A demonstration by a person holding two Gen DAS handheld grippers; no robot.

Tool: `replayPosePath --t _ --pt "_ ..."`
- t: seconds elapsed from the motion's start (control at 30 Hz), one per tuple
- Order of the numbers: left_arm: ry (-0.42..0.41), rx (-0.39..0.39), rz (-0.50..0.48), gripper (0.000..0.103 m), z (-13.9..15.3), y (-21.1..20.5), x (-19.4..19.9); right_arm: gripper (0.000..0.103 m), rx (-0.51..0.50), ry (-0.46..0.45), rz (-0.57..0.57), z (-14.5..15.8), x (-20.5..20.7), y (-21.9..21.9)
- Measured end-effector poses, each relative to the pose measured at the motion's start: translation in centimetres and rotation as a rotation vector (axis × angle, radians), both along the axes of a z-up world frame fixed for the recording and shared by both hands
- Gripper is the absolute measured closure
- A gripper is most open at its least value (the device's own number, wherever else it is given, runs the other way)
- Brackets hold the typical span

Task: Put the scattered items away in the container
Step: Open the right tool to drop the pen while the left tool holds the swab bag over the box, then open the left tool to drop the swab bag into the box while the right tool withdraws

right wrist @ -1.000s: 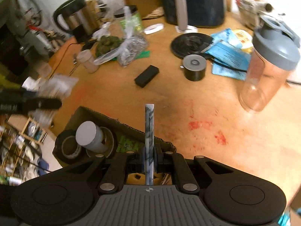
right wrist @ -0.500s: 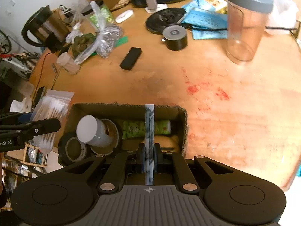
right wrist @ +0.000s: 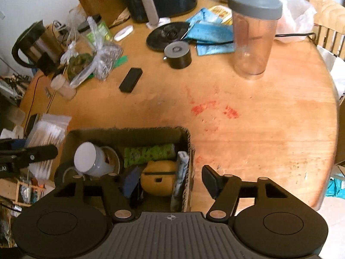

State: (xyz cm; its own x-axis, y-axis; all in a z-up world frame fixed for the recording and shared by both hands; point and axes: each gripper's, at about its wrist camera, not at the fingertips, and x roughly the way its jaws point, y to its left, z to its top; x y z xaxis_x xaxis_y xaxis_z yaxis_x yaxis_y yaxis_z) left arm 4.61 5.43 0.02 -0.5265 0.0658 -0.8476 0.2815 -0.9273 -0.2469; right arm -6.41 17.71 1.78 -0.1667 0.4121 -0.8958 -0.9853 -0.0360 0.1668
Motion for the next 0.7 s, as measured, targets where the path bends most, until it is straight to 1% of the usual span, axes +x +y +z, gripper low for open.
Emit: replayPosePath --t 0.07,0.13,0.7 --pt "-0.001 0.000 -0.011 0.044 0.0 0.4 -0.2 0.022 0.010 -0.003 -0.022 0.2 0.5 -0.1" --pt "-0.002 0.000 -0.022 0.044 -0.1 0.7 -0.5 0.019 0.020 -0.009 -0.042 0.3 1.0 -0.3" --pt "-0.003 0.027 -0.086 0.042 -0.4 3.7 -3.0 0.019 0.000 -0.027 -0.112 -0.1 3.9 -2.1"
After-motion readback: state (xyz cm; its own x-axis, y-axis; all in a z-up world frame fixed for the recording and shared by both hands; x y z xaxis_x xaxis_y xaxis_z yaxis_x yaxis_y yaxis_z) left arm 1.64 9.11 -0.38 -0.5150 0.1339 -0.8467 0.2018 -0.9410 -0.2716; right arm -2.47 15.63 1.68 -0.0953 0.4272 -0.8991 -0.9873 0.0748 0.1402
